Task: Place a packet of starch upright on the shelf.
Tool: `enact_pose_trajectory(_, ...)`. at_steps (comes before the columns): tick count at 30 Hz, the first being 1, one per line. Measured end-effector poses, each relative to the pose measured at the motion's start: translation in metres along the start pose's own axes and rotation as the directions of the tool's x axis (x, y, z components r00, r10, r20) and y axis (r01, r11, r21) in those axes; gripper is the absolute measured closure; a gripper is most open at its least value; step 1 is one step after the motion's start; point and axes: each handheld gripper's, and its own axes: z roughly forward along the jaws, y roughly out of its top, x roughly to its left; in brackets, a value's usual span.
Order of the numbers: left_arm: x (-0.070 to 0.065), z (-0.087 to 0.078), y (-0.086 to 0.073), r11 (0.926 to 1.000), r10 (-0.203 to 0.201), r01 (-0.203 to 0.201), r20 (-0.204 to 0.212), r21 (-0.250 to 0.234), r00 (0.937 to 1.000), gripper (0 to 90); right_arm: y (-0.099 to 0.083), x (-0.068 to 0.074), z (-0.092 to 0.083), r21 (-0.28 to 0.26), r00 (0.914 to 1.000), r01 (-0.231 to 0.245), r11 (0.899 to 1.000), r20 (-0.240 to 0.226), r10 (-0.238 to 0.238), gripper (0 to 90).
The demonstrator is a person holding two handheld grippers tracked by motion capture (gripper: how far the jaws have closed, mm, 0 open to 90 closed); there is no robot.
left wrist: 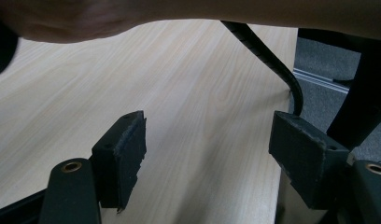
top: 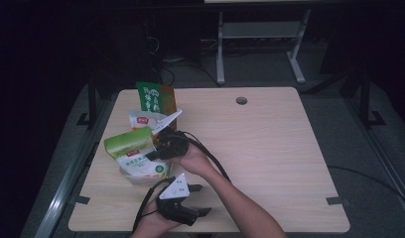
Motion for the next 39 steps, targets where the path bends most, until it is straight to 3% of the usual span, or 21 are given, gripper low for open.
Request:
enact_pose_trajectory(8, 0.002, 0.002, -0.001, 0.9999, 0.000, 0.000, -0.004, 0.013, 1.0000, 27.1, -0.009, -0.004, -0.003, 0.035, 0.9998, -0.014, 0.999, -0.011, 0.014, 81.7)
enact_pose_trajectory(12, 0.003, 0.002, -0.002, 0.9999, -0.006, 0.006, -0.005, 0.015, 1.0000, 27.1, -0.007, -0.004, -0.010, -0.009, 0.9991, -0.033, 0.999, -0.027, 0.033, 79.2)
enact_pose_trajectory(17, 0.003, 0.002, -0.001, 0.9998, -0.011, 0.011, -0.003, 0.016, 0.9999, 27.0, -0.007, -0.003, -0.012, -0.003, 0.9993, -0.032, 0.999, -0.022, 0.031, 86.9)
enact_pose_trajectory(18, 0.003, 0.002, -0.001, 0.9998, -0.009, 0.010, -0.007, 0.015, 0.9999, 27.0, -0.008, -0.003, -0.011, 0.003, 0.9998, -0.014, 1.000, -0.015, 0.014, 87.9)
enact_pose_trajectory(22, 0.005, 0.001, -0.002, 0.9997, -0.012, 0.012, -0.015, 0.019, 0.9998, 27.0, -0.009, -0.004, -0.011, 0.009, 0.9996, -0.021, 1.000, -0.017, 0.021, 87.6)
enact_pose_trajectory(29, 0.008, 0.001, -0.002, 0.9994, -0.026, 0.027, -0.020, 0.022, 0.9994, 27.1, -0.009, -0.004, -0.017, -0.010, 0.9996, -0.025, 1.000, -0.015, 0.025, 78.1)
enact_pose_trajectory(32, 0.009, 0.001, -0.002, 0.9993, -0.031, 0.031, -0.023, 0.019, 0.9993, 27.6, -0.008, -0.005, -0.025, -0.035, 0.9994, -0.034, 0.999, -0.011, 0.033, 74.0)
enact_pose_trajectory(39, 0.010, 0.001, -0.001, 0.9991, -0.033, 0.034, -0.016, 0.027, 0.9993, 29.7, -0.010, -0.004, -0.044, -0.026, 0.9997, -0.022, 0.999, 0.012, 0.022, 66.0)
